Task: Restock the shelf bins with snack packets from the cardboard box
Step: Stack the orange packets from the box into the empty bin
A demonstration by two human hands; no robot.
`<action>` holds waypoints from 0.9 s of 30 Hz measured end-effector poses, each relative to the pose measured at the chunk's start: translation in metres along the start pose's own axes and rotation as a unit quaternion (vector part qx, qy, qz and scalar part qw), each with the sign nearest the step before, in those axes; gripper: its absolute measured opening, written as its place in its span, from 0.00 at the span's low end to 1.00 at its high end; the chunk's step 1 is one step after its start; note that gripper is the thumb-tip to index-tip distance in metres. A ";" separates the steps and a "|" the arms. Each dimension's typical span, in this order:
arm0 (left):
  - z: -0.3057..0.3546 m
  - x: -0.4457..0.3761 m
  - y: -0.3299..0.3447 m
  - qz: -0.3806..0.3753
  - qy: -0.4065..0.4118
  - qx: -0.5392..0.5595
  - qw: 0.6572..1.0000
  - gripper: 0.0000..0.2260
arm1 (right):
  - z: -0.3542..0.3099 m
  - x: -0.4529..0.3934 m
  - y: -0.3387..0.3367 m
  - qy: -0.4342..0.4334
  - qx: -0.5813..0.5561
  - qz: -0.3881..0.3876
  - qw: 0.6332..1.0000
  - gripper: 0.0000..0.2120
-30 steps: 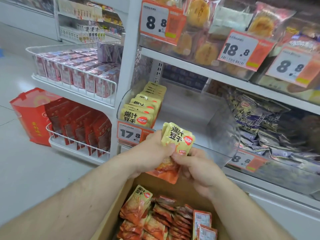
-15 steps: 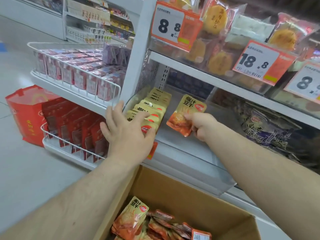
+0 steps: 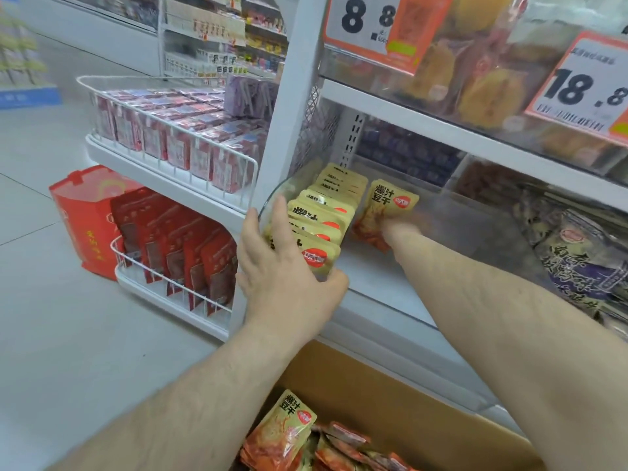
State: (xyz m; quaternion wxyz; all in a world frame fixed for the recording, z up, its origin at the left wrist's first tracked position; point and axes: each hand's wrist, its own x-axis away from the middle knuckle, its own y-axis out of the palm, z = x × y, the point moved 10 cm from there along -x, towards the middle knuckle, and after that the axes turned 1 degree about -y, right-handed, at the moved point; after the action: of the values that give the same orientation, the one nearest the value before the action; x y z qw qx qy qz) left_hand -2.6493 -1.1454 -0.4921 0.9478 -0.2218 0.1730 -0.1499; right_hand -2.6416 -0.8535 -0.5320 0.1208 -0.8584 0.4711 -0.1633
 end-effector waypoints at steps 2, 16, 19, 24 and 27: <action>0.000 0.001 0.000 -0.005 0.002 0.000 1.000 0.49 | -0.012 0.011 -0.013 -0.014 0.174 0.057 0.983 0.07; 0.000 0.001 -0.003 -0.039 -0.025 -0.025 0.999 0.50 | -0.031 0.036 -0.017 -0.064 0.312 0.010 0.948 0.09; 0.002 0.002 -0.012 -0.017 -0.017 -0.059 0.998 0.51 | -0.033 0.052 -0.036 -0.069 0.270 0.061 0.958 0.08; 0.021 0.014 -0.049 0.089 0.094 -0.067 0.989 0.28 | -0.073 0.150 -0.051 -0.257 0.272 0.166 0.912 0.07; 0.014 0.019 -0.031 -0.059 0.108 -0.132 0.984 0.15 | -0.073 0.263 -0.044 -0.476 0.164 0.199 0.841 0.08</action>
State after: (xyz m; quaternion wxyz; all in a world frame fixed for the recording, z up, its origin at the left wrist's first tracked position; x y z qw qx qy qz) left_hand -2.6328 -1.1740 -0.4704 0.8753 -0.3376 0.2793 -0.2046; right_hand -2.5041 -1.0569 -0.4056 0.4993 -0.6857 0.4827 0.2179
